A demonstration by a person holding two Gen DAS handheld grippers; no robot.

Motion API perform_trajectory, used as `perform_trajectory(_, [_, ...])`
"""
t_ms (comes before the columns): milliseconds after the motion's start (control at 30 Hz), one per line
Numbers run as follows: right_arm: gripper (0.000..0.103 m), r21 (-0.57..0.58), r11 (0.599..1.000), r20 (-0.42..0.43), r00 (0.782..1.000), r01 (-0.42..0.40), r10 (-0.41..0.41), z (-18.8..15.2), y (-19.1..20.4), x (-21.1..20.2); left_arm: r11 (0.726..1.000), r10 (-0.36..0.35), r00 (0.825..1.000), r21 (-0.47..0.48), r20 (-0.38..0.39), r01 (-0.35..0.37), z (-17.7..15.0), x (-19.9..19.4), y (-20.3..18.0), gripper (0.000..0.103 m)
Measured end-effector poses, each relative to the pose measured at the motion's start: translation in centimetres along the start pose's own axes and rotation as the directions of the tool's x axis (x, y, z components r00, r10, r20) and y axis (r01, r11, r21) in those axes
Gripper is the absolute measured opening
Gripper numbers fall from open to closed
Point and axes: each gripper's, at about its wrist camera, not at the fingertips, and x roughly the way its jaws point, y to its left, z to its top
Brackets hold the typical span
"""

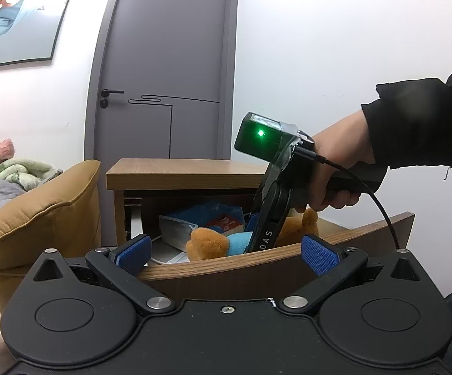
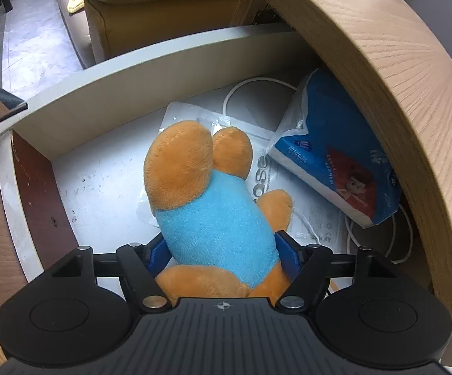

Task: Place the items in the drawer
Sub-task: 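Lower the teddy bear into the drawer and open the right tool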

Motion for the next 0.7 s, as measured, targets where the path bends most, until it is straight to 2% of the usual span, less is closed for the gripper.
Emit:
perform_trajectory(100, [0.077,0.012,1.000,-0.004,1.000,0.010,-0.010,0.0,-0.1,-0.8,1.000,0.004,1.000,-0.005,0.001,-0.004,0.0,-0.1,0.1,0.101])
perform_trajectory(167, [0.086,0.015,1.000,-0.005,1.000,0.015,-0.015,0.0,-0.1,-1.6,1.000,0.010,1.000,-0.007,0.001,-0.010,0.0,-0.1,0.1,0.101])
perform_trajectory(233, [0.092,0.031,0.999,0.022,0.999,0.035,-0.036,-0.1,-0.2,-2.9,1.000,0.018,1.000,-0.010,0.002,-0.018,0.0,-0.2,0.2,0.101])
perform_trajectory(467, [0.101,0.142,0.989,0.134,0.989,0.045,-0.065,-1.3,-1.2,-7.8,0.999,0.030,0.999,-0.010,0.013,-0.030,-0.1,-0.9,0.3,0.101])
perform_trajectory(567, [0.103,0.201,0.979,0.218,0.972,0.036,-0.081,-2.7,-1.5,-10.6,0.999,0.033,0.999,-0.003,0.017,-0.033,-0.1,-1.1,0.4,0.101])
perform_trajectory(700, [0.103,0.294,0.955,0.340,0.932,0.024,-0.128,-5.1,-1.4,-13.9,0.999,0.036,0.999,0.002,0.022,-0.036,-0.1,-1.6,0.4,0.101])
